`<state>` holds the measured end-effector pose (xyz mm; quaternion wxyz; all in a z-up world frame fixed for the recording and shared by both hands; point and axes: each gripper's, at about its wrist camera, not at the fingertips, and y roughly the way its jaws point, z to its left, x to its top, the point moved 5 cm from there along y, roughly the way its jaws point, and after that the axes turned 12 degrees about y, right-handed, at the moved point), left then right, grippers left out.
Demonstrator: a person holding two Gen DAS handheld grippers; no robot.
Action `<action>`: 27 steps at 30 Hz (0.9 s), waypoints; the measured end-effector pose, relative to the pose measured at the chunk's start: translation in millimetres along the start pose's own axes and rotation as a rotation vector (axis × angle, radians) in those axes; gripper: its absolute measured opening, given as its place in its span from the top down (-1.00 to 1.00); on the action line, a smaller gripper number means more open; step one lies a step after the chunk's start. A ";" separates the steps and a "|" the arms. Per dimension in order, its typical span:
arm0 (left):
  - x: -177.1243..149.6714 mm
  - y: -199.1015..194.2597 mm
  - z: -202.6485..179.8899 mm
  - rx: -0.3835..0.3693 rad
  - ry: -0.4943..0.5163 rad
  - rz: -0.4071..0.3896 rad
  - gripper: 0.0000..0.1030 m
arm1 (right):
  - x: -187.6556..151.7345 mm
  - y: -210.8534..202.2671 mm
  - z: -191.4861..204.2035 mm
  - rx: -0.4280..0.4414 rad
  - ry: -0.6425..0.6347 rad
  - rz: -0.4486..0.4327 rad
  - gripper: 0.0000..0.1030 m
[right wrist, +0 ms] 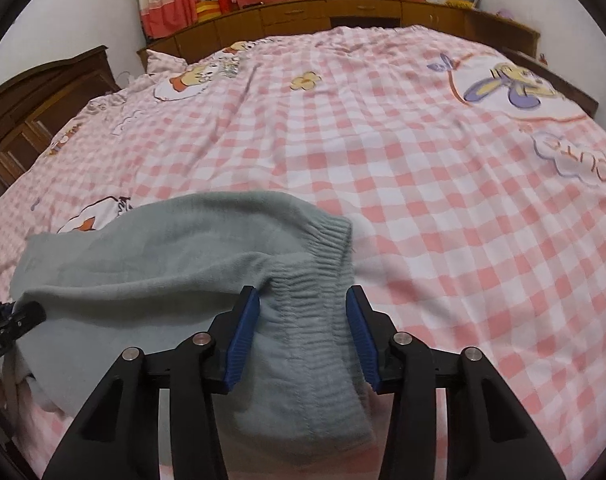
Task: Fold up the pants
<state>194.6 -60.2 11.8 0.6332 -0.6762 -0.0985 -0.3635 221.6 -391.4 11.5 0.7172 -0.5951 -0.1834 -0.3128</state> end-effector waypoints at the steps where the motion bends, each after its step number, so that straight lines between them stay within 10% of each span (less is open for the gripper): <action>1: -0.1 0.3 -0.1 0.002 0.001 0.000 0.47 | 0.1 0.3 4.4 -0.009 -0.025 -0.009 0.09; 7: -1.1 4.0 -1.9 0.022 0.006 0.007 0.48 | -3.6 17.2 16.3 -0.053 -0.088 0.044 0.34; 11: -0.8 0.8 -10.1 -0.001 0.043 -0.007 0.90 | -2.9 16.5 8.7 -0.021 -0.032 0.042 0.57; 27: 78.9 -7.6 -6.3 0.085 0.107 -0.108 0.92 | 28.1 -21.9 3.5 -0.047 0.042 -0.143 0.60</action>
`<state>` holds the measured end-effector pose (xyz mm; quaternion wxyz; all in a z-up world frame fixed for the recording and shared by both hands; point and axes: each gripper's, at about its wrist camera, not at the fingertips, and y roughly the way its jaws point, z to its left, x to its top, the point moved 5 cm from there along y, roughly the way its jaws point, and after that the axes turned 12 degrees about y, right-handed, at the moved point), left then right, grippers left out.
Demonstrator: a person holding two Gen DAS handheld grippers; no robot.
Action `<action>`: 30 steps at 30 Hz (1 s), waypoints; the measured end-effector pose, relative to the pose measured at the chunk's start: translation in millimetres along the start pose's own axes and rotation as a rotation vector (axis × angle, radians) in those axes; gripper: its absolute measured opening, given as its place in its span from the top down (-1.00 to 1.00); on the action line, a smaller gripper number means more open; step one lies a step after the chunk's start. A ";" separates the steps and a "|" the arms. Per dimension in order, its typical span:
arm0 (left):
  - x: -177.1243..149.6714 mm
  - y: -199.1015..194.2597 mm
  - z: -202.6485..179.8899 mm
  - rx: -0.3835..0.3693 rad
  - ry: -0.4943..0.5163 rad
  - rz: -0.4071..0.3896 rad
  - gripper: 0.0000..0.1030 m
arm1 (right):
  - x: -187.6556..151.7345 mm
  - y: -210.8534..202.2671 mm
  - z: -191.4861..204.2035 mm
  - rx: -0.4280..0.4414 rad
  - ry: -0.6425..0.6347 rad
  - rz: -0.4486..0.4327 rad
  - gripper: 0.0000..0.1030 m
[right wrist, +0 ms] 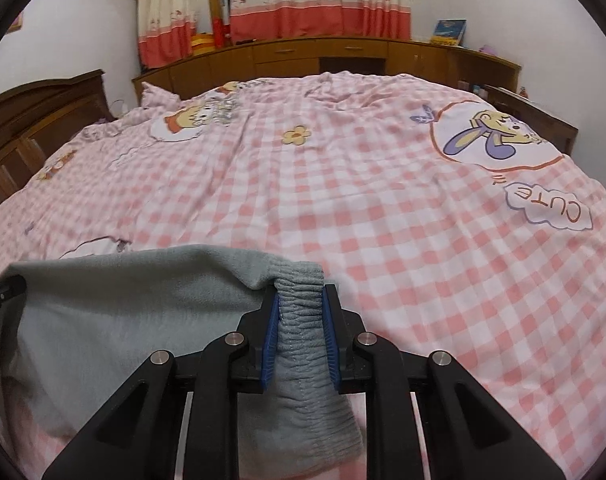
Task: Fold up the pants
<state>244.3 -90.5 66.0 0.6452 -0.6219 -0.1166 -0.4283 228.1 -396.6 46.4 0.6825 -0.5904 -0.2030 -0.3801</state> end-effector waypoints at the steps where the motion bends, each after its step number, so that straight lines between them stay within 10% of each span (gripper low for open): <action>1: 2.8 8.7 0.5 0.001 0.007 0.009 0.92 | 0.8 4.4 -1.0 -0.004 0.006 0.004 0.60; 21: -15.2 107.1 -9.3 0.012 0.083 0.152 0.90 | -17.1 68.7 -20.2 -0.081 0.064 0.091 0.46; 30: -10.5 82.2 7.9 0.028 0.029 0.111 0.01 | -16.0 62.1 -19.4 -0.096 0.085 0.085 0.31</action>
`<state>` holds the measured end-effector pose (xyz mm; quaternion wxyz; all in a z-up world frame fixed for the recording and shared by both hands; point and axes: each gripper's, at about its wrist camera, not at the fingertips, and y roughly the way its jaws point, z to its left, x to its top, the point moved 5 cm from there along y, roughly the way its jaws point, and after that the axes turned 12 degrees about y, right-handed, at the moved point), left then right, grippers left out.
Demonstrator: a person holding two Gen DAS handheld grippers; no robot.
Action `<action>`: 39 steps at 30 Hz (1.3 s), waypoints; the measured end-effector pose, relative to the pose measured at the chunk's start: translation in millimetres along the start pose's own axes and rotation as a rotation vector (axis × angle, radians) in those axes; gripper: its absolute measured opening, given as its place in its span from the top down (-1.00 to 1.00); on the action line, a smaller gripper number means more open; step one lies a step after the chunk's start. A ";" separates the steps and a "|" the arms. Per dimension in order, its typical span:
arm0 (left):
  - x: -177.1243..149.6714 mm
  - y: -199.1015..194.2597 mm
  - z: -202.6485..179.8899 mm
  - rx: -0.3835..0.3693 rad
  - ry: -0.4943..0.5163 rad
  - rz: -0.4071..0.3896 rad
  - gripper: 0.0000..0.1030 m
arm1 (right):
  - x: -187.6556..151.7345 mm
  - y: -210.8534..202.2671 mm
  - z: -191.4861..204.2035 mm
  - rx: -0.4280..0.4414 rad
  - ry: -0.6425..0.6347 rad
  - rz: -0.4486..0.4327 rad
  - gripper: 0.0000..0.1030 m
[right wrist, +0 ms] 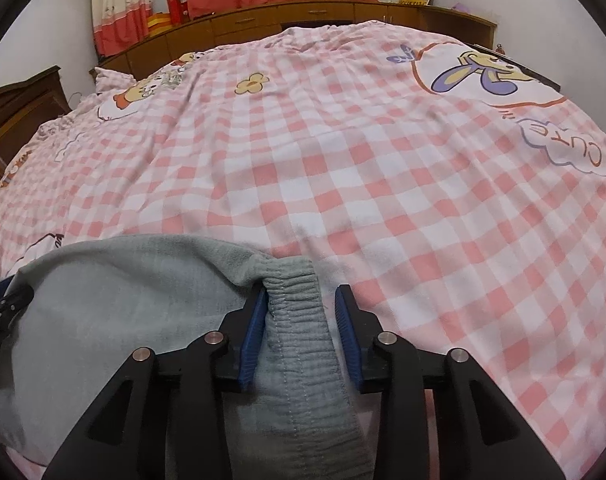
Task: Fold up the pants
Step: 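Open both grippers and release the sweatpants onto the bed, then lower the left gripper onto the loose pant leg and grasp it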
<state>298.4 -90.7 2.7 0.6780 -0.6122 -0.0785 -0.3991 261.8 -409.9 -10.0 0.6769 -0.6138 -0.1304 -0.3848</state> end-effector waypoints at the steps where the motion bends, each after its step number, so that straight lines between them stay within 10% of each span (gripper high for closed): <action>1: 0.3 -4.8 2.8 -0.002 0.001 -0.005 -0.03 | 1.8 -4.4 0.7 -0.005 -0.002 -0.007 0.31; 9: -11.4 -57.5 26.0 -0.013 -0.002 -0.036 -0.32 | 1.7 -55.2 14.4 0.006 -0.036 -0.076 0.21; 39: -158.8 -140.9 1.8 -0.093 -0.100 0.074 -0.33 | -126.6 -134.9 111.2 0.173 -0.160 0.002 0.20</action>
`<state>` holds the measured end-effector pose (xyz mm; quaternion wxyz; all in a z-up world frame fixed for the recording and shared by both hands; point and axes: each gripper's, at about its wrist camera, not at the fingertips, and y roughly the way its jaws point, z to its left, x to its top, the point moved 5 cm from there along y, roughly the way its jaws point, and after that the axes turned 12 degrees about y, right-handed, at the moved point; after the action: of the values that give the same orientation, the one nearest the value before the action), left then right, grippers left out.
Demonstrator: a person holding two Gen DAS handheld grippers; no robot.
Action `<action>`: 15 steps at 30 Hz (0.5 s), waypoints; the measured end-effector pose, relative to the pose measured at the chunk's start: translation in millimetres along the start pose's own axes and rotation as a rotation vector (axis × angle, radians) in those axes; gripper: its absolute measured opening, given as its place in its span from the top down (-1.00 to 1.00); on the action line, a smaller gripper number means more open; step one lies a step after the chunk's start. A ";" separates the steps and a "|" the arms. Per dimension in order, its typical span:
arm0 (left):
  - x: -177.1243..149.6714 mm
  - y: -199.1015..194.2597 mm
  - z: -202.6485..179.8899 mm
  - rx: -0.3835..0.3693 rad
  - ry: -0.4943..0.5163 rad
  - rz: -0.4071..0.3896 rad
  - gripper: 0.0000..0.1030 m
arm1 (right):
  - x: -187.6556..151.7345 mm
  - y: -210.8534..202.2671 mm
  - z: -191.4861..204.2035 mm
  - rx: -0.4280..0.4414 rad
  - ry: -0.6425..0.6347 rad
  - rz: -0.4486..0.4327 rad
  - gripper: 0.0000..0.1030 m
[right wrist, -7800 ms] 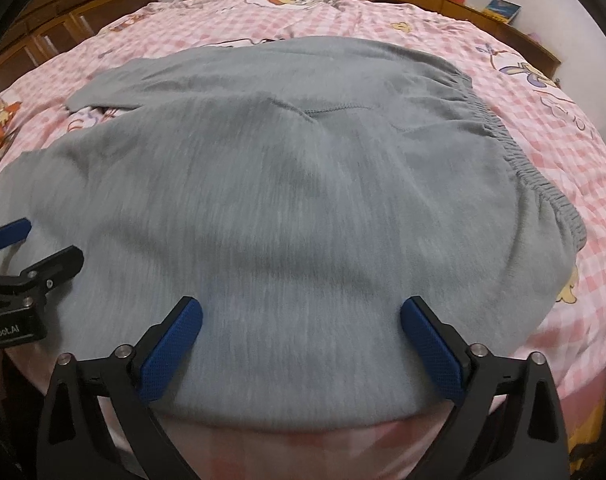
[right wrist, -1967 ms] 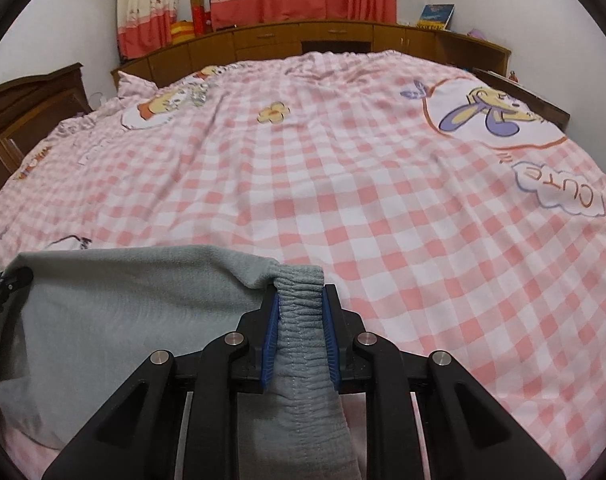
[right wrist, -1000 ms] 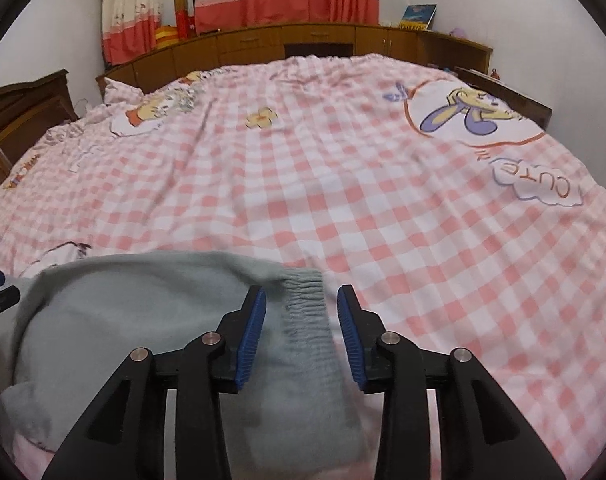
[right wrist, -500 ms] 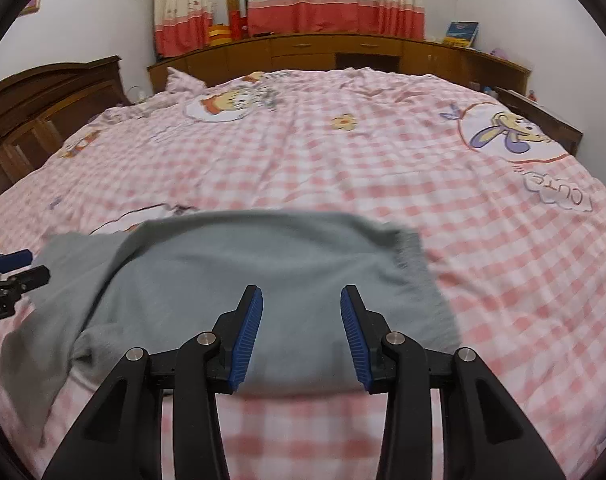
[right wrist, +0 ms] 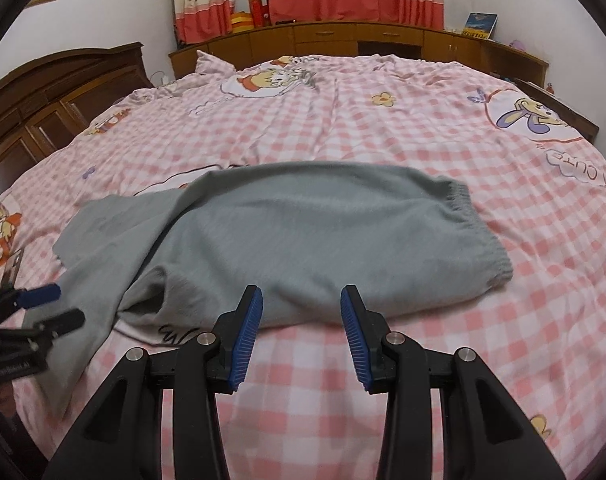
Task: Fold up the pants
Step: 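Lower the left gripper onto the loose pant leg and grasp it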
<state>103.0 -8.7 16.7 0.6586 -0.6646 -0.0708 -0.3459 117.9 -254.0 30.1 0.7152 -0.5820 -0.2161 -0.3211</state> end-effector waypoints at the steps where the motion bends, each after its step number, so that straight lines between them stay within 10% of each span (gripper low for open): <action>1: -5.7 -1.3 -1.7 -0.011 -0.005 0.004 -0.33 | -2.2 -1.0 2.3 0.003 0.000 0.001 0.20; 15: -35.0 5.0 -26.2 0.045 0.060 0.020 -0.33 | -32.1 -2.1 11.0 0.010 0.026 0.056 0.20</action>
<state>69.8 -20.9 -9.6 0.6785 -0.6396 -0.0522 -0.3575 94.7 -236.9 12.2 0.7294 -0.5800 -0.1919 -0.3077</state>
